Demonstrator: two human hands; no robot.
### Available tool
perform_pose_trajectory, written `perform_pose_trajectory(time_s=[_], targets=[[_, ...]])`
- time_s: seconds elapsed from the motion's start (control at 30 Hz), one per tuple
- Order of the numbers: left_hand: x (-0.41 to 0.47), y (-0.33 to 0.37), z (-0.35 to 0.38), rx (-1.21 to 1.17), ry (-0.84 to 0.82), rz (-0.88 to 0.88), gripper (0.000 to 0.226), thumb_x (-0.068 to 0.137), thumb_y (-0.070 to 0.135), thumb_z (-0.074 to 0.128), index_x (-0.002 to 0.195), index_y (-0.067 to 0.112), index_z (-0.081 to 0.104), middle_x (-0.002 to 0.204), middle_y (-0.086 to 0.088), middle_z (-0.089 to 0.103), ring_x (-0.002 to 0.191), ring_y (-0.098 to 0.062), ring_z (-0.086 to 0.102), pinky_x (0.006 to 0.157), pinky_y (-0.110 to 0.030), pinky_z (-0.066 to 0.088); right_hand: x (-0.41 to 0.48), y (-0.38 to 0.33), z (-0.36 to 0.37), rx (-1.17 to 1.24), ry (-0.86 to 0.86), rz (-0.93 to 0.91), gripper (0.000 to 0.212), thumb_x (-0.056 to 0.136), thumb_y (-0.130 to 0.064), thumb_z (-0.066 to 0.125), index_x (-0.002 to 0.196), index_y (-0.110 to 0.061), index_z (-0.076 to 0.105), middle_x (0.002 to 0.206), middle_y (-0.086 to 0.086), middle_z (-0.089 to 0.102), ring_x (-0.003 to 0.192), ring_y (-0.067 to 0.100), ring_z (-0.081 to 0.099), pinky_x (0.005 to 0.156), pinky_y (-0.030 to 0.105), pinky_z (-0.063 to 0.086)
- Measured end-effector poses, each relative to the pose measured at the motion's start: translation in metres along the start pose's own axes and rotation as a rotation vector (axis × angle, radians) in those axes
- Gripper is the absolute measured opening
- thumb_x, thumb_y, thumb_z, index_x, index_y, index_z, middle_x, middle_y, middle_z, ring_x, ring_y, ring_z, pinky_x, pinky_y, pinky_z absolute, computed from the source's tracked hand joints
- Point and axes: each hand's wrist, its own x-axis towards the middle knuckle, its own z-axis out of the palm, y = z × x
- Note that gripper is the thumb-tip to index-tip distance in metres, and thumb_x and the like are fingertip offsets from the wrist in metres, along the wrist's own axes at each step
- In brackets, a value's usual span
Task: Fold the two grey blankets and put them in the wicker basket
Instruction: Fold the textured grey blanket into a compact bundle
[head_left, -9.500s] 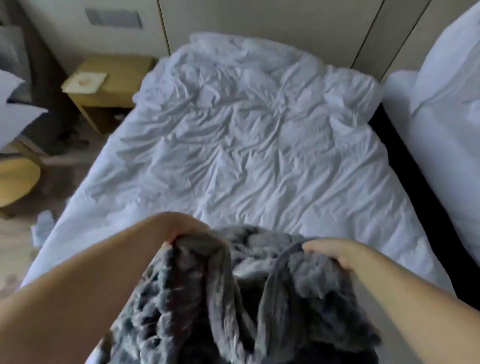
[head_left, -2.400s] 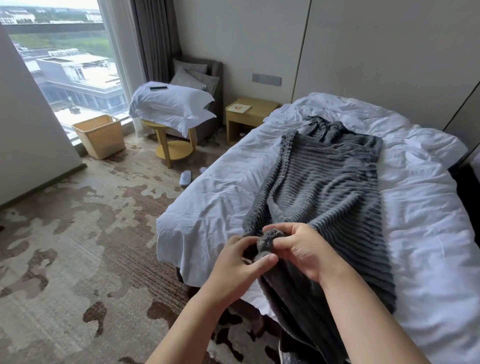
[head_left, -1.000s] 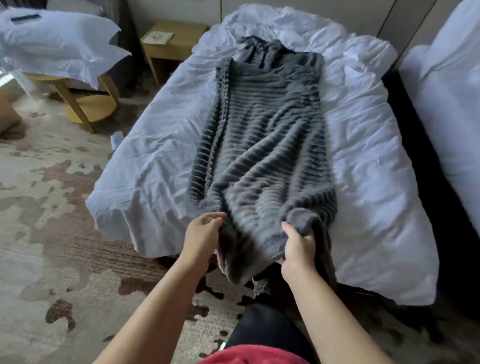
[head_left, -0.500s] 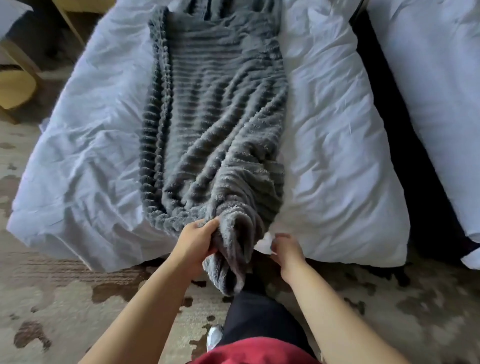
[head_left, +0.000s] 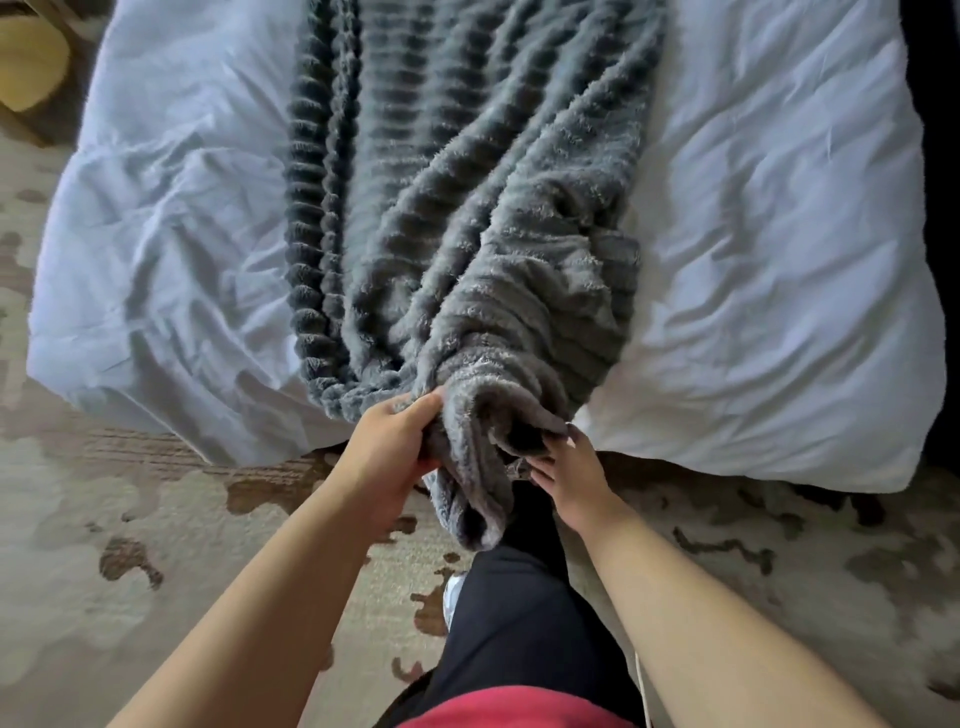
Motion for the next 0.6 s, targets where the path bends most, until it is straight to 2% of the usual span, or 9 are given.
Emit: perform_pose_trajectory(time_s=[0.07, 0.13, 0.2, 0.27, 0.3, 0.37, 0.47, 0.53, 0.6], targets=[[-0.007, 0.002, -0.004, -0.015, 0.007, 0.015, 0.024, 0.098, 0.02, 0.051, 0.084, 0.007, 0.066, 0.054, 0.004, 0.063, 0.047, -0.006, 0.059, 0.044, -0.017, 0.047, -0.004, -0.011, 0.001, 0.042, 0.103, 0.024, 0.042, 0.102, -0.01, 0.029, 0.144, -0.005, 0.034, 0.145, 0.022, 0.041, 0.129, 0.034, 0.047, 0.103, 0.042, 0.039], [-0.014, 0.015, -0.005, -0.01, 0.021, 0.049, 0.025, 0.098, 0.023, 0.052, 0.08, 0.011, 0.064, 0.049, 0.006, 0.056, 0.04, -0.005, 0.052, 0.041, -0.016, 0.044, -0.021, -0.036, 0.01, -0.043, 0.243, -0.024, 0.041, 0.101, -0.011, 0.033, 0.139, 0.001, 0.04, 0.142, 0.021, 0.045, 0.126, 0.035, 0.05, 0.095, 0.041, 0.046], [-0.024, 0.045, -0.006, 0.041, 0.038, 0.115, 0.029, 0.097, 0.03, 0.055, 0.076, 0.011, 0.063, 0.059, -0.002, 0.052, 0.047, -0.009, 0.049, 0.051, -0.019, 0.047, -0.051, -0.092, 0.023, -0.059, 0.395, -0.164, 0.038, 0.099, -0.015, 0.038, 0.132, 0.001, 0.049, 0.133, 0.019, 0.054, 0.118, 0.034, 0.056, 0.087, 0.037, 0.049], [-0.042, 0.096, -0.012, 0.08, 0.091, 0.259, 0.028, 0.096, 0.031, 0.055, 0.093, 0.006, 0.068, 0.076, -0.01, 0.051, 0.06, -0.017, 0.049, 0.061, -0.027, 0.044, -0.104, -0.178, 0.042, -0.03, 0.509, -0.376, 0.037, 0.095, -0.016, 0.042, 0.123, 0.004, 0.056, 0.121, 0.018, 0.059, 0.109, 0.034, 0.058, 0.084, 0.036, 0.047], [-0.056, 0.128, -0.019, 0.051, 0.119, 0.377, 0.026, 0.097, 0.027, 0.053, 0.1, 0.007, 0.069, 0.08, -0.011, 0.053, 0.062, -0.018, 0.049, 0.059, -0.027, 0.044, -0.141, -0.226, 0.049, -0.046, 0.527, -0.537, 0.038, 0.094, -0.016, 0.041, 0.121, 0.005, 0.058, 0.114, 0.018, 0.06, 0.103, 0.034, 0.058, 0.082, 0.034, 0.045], [-0.096, 0.197, -0.04, -0.136, 0.179, 0.64, 0.021, 0.099, 0.018, 0.049, 0.098, 0.015, 0.069, 0.085, -0.01, 0.061, 0.065, -0.016, 0.056, 0.058, -0.024, 0.049, -0.235, -0.31, 0.058, -0.111, 0.581, -0.943, 0.036, 0.092, -0.012, 0.039, 0.115, 0.005, 0.061, 0.109, 0.019, 0.062, 0.097, 0.033, 0.056, 0.076, 0.029, 0.039], [-0.164, 0.254, -0.088, -0.476, 0.266, 0.903, 0.023, 0.1, 0.017, 0.044, 0.093, 0.022, 0.066, 0.098, -0.011, 0.067, 0.082, -0.021, 0.068, 0.072, -0.035, 0.056, -0.355, -0.362, 0.04, 0.038, 0.717, -1.393, 0.036, 0.082, -0.014, 0.038, 0.107, -0.007, 0.062, 0.116, 0.014, 0.064, 0.101, 0.027, 0.057, 0.079, 0.026, 0.039], [-0.187, 0.254, -0.112, -0.593, 0.342, 0.946, 0.022, 0.1, 0.019, 0.043, 0.091, 0.024, 0.062, 0.108, -0.012, 0.065, 0.093, -0.025, 0.067, 0.073, -0.038, 0.056, -0.394, -0.356, 0.022, 0.05, 0.747, -1.53, 0.031, 0.081, -0.017, 0.04, 0.107, -0.014, 0.057, 0.118, 0.012, 0.063, 0.105, 0.025, 0.057, 0.082, 0.023, 0.039], [-0.187, 0.227, -0.126, -0.49, 0.473, 0.882, 0.022, 0.101, 0.023, 0.039, 0.096, 0.022, 0.061, 0.106, -0.009, 0.061, 0.088, -0.023, 0.062, 0.055, -0.028, 0.055, -0.385, -0.322, -0.007, -0.138, 0.797, -1.477, 0.032, 0.083, -0.018, 0.053, 0.114, -0.012, 0.053, 0.121, 0.012, 0.061, 0.108, 0.028, 0.057, 0.085, 0.027, 0.041]])
